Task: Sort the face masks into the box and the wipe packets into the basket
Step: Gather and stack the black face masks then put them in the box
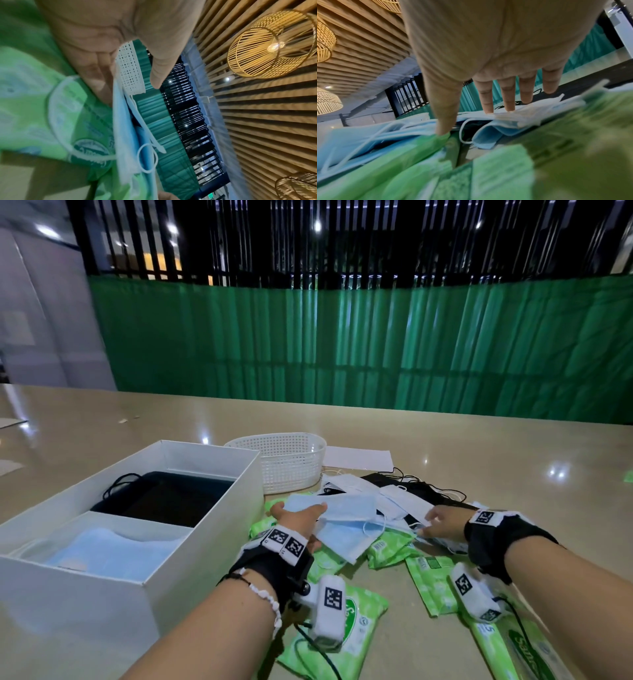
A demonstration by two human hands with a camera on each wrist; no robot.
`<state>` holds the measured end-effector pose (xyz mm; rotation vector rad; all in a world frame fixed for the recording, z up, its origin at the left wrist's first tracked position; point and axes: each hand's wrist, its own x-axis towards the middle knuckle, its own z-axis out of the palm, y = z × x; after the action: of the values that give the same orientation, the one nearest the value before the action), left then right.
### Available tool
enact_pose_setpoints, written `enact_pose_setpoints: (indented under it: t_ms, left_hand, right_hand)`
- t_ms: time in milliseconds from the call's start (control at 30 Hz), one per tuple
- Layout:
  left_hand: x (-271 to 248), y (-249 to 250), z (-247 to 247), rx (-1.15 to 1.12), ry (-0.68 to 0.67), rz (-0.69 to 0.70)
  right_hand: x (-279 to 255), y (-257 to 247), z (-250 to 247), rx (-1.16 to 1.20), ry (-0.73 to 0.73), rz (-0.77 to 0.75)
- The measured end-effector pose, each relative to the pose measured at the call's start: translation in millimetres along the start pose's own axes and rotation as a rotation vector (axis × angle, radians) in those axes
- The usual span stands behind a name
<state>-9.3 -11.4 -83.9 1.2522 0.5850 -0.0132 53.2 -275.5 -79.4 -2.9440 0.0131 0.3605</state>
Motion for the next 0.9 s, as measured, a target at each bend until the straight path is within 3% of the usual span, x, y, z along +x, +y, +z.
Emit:
enact_pose_setpoints:
  t_ms: [167, 233, 300, 433, 633, 767, 900]
  left_hand:
    - [-2, 7, 11, 0.36, 0.092, 0.111]
    - [-7, 10, 16, 0.319, 0.111, 0.14]
    - [-9, 6, 15, 0.486, 0.078, 0.178]
    - [-13, 4, 10, 0.383, 0.07, 0.199]
    - [-66, 50, -1, 0.459, -0.076, 0.571]
    - [-93, 74, -7, 0.487, -0.189, 0.747]
    - [-106, 89, -6, 0.385, -0.208, 0.879]
  right_hand:
    - [-7, -8, 4, 0.128, -0.096, 0.019]
    - [-9, -13, 4, 0.055, -0.059, 0.023]
    - [-9, -16, 2, -0.05, -0.001, 0.02]
    - [-8, -10, -9, -0.002, 0.047, 0.059]
    - [-12, 0, -6, -0.035, 0.029, 0.084]
    - [-12, 1, -5, -0.054, 0.018, 0.061]
    - [-18, 0, -7, -0.04, 0.037, 0.085]
